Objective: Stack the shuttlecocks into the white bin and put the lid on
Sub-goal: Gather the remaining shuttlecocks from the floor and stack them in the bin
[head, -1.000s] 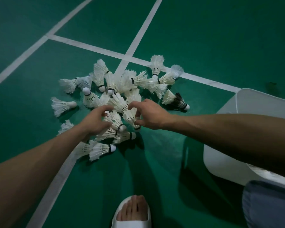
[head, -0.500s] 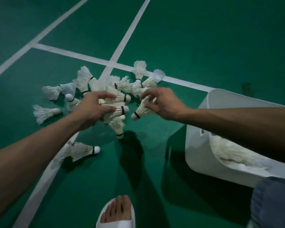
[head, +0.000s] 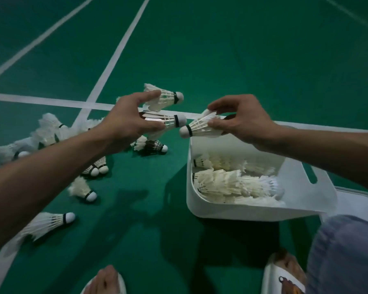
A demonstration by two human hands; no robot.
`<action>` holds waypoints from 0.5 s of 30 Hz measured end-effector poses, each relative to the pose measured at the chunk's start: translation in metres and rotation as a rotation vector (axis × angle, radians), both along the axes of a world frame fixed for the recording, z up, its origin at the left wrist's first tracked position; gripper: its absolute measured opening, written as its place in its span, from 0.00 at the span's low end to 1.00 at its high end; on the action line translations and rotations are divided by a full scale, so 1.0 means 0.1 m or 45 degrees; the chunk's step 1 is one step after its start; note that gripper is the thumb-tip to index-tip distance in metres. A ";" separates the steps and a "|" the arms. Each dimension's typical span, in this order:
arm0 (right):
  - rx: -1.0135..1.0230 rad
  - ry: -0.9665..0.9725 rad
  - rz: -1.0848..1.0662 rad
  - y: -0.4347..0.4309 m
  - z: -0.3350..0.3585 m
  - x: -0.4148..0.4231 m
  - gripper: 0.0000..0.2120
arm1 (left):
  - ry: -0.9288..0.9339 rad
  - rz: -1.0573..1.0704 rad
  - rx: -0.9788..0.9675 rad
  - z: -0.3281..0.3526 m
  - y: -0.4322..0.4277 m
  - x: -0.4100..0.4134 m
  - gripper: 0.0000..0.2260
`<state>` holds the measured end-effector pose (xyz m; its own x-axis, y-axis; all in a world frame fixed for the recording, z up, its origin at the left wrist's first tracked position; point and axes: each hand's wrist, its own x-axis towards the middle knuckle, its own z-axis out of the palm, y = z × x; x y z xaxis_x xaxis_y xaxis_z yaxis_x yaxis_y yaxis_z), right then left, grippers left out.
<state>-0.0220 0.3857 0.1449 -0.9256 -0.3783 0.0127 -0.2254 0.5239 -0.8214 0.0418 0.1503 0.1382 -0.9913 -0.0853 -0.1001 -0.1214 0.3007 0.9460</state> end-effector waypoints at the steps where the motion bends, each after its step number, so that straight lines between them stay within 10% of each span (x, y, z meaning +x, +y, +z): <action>1: -0.016 -0.015 -0.012 0.12 0.03 0.02 0.16 | -0.001 -0.013 -0.006 0.02 0.08 -0.02 0.36; 15: 0.373 -0.323 -0.316 1.49 -0.56 0.04 0.16 | 0.025 -0.349 -0.229 -0.29 1.11 -0.46 0.35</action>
<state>-0.0176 0.5348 0.0892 -0.9487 -0.0988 -0.3002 0.1250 0.7552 -0.6435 -0.0044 0.2610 0.1091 -0.9814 0.1706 -0.0880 0.0053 0.4823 0.8760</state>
